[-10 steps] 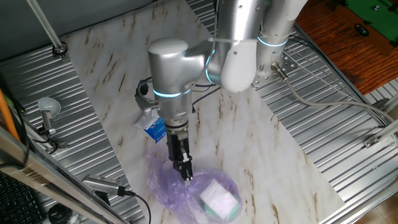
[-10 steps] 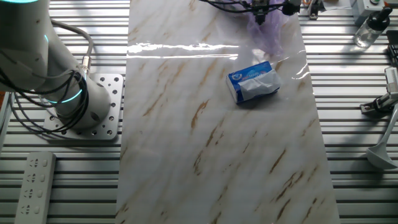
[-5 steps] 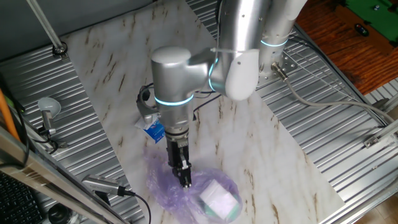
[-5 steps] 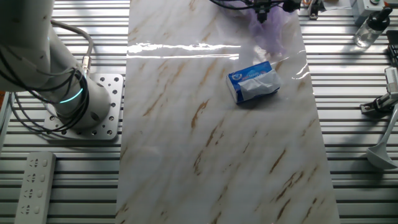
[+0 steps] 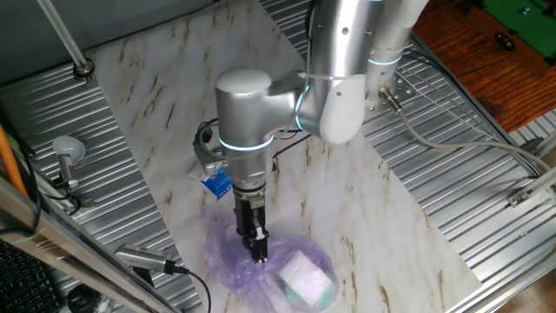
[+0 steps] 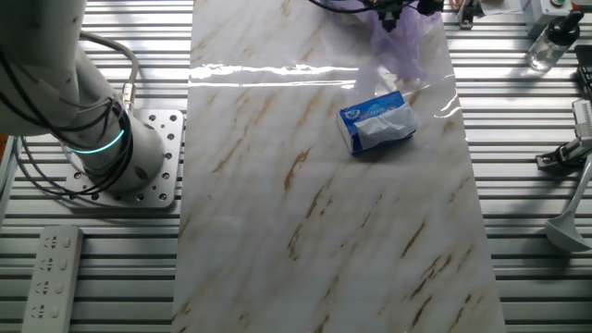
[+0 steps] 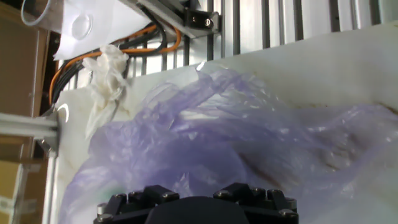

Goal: Pick up a bag of things

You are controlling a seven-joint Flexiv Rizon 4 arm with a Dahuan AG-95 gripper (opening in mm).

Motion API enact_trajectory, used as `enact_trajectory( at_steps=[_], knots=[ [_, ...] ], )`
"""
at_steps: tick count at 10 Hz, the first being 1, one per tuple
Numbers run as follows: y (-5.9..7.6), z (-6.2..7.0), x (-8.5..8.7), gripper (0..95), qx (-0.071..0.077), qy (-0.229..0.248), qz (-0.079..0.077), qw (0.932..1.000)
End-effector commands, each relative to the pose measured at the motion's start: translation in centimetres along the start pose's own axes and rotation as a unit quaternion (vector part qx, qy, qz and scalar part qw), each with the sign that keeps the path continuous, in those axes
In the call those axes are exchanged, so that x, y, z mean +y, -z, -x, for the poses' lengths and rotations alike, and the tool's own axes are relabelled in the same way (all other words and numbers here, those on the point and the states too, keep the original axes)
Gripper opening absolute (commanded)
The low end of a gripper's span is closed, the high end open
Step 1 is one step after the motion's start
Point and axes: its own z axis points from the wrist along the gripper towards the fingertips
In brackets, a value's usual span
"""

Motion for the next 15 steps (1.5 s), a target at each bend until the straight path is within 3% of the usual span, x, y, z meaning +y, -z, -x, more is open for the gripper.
enact_trajectory(
  at_steps=[1, 2, 3, 4, 6, 8, 10, 11, 12, 15],
  knots=[
    [-0.3, 0.1, 0.1, 19.0, -0.001, -0.002, -0.001, 1.0],
    [-0.4, 0.2, 0.2, 19.0, -0.002, -0.003, -0.003, 1.0],
    [-0.4, 0.2, 0.2, 0.0, -0.001, -0.005, -0.005, 1.0],
    [-0.5, 0.2, 0.2, 0.0, 0.0, -0.003, -0.011, 0.9999],
    [-0.5, 0.2, 0.2, 0.0, 0.009, 0.018, -0.06, 0.998],
    [-0.4, 0.3, 0.2, 0.0, 0.016, 0.025, -0.07, 0.9971],
    [0.1, 0.5, 0.4, 0.0, 0.03, 0.038, -0.091, 0.9946],
    [0.7, 0.9, 0.7, 0.0, 0.044, 0.046, -0.11, 0.9919],
    [1.2, 1.1, 0.9, 0.0, 0.053, 0.049, -0.115, 0.9907],
    [2.6, 1.4, 1.1, 0.0, 0.07, 0.054, -0.112, 0.9898]
  ],
)
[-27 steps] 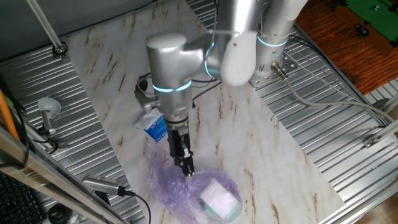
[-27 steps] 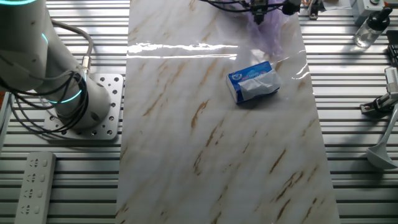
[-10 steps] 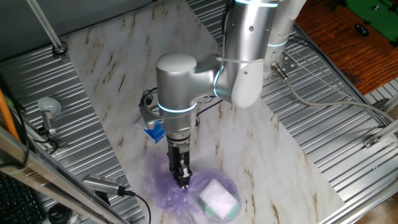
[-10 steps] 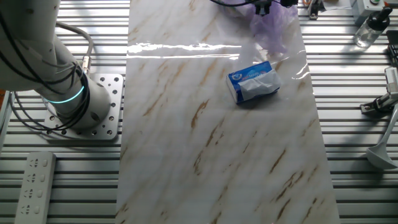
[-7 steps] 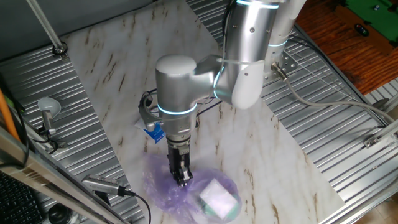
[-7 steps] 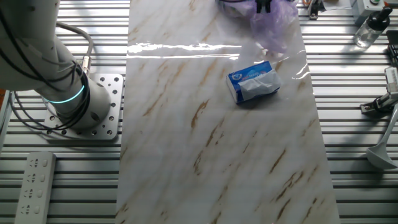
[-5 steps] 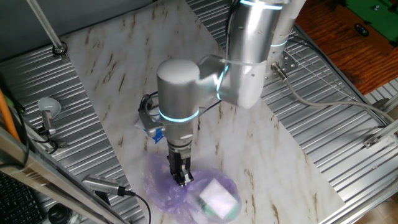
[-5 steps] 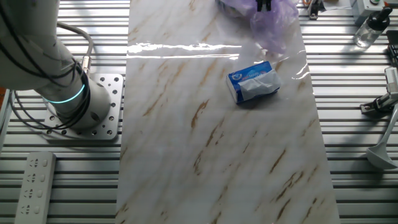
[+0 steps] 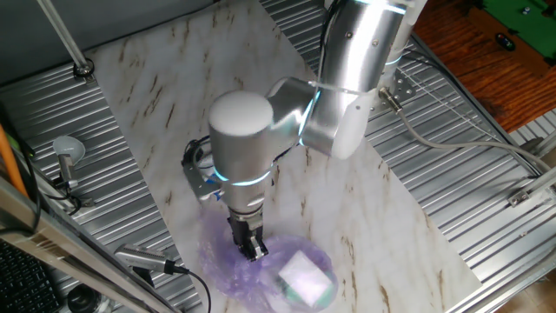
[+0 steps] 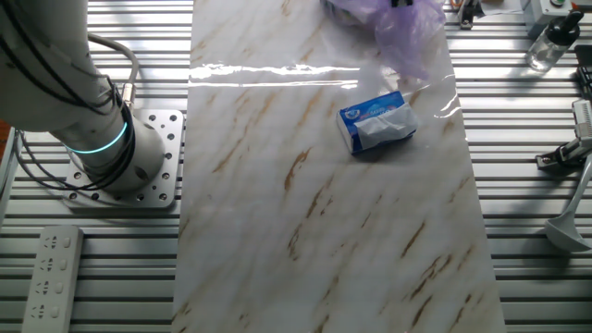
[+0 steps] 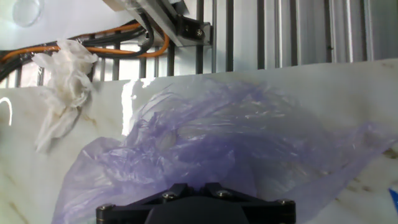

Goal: Pick up a bag of things

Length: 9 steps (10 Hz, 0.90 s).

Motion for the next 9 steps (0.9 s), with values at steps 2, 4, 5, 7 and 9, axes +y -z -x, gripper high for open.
enact_trajectory(
  at_steps=[2, 4, 5, 7, 9],
  knots=[
    [1.6, -0.3, -0.6, 0.0, 0.01, 0.012, 0.012, 0.9998],
    [2.8, -0.9, -1.5, 0.0, 0.012, 0.021, 0.027, 0.9994],
    [3.8, -1.2, -2.0, 0.0, 0.019, 0.025, 0.034, 0.9989],
    [5.4, -1.6, -2.7, 0.0, 0.028, 0.03, 0.046, 0.9981],
    [6.5, -2.0, -3.0, 0.0, 0.034, 0.031, 0.059, 0.9972]
  ],
)
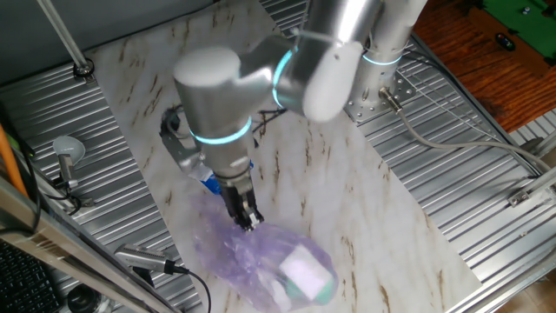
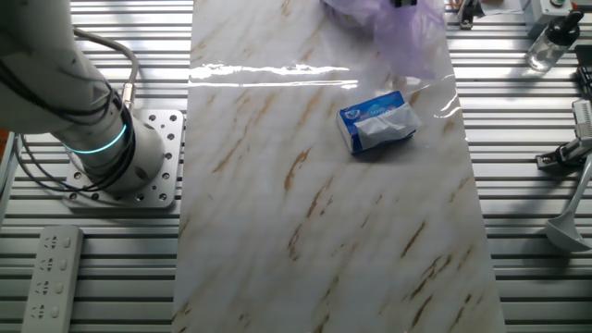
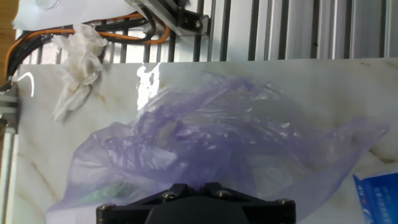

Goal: Pick up a bag of things

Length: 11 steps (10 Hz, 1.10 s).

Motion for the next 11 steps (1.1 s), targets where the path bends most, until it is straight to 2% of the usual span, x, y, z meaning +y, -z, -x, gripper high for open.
enact_trajectory(
  at_steps=[1, 4, 6, 7, 8, 9, 10, 11],
  knots=[
    [1.2, -0.4, 0.1, 0.0, 0.004, 0.0, 0.013, 0.9999],
    [2.5, -0.9, 0.5, 0.0, 0.014, -0.007, 0.024, 0.9996],
    [1.8, -0.8, 0.2, 0.0, 0.01, -0.009, 0.027, 0.9995],
    [1.5, -0.7, 0.0, 0.0, 0.002, -0.019, 0.049, 0.9986],
    [1.1, -0.7, -0.1, 0.0, -0.008, -0.025, 0.078, 0.9966],
    [0.7, -0.7, -0.1, 19.0, -0.015, -0.027, 0.088, 0.9956],
    [0.2, -0.7, 0.0, 19.0, -0.02, -0.034, 0.095, 0.9947],
    [-0.6, -0.7, 0.1, 38.0, -0.032, -0.039, 0.111, 0.9926]
  ],
)
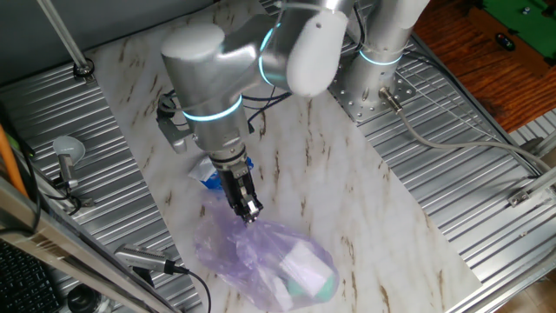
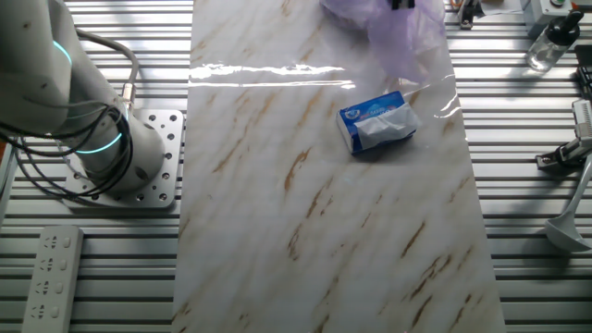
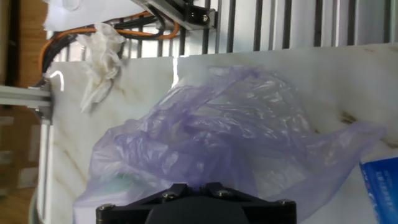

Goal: Pick up a bag of things

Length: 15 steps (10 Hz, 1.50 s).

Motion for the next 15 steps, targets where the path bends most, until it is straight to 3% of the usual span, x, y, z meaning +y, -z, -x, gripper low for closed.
enact_trajectory(
  at_steps=[1, 2, 4, 7, 15],
  knots=[
    [-1.9, 0.0, 0.0, 38.0, -0.029, -0.01, 0.044, 0.9985],
    [-2.8, -0.1, -0.1, 38.0, -0.042, -0.009, 0.051, 0.9978],
    [-4.2, -0.2, -0.1, 76.0, -0.066, -0.006, 0.078, 0.9948],
    [-5.4, 0.2, 0.2, 76.0, -0.089, -0.038, 0.089, 0.9913],
    [-8.3, 2.1, 0.9, 76.0, -0.119, -0.079, 0.076, 0.9867]
  ],
)
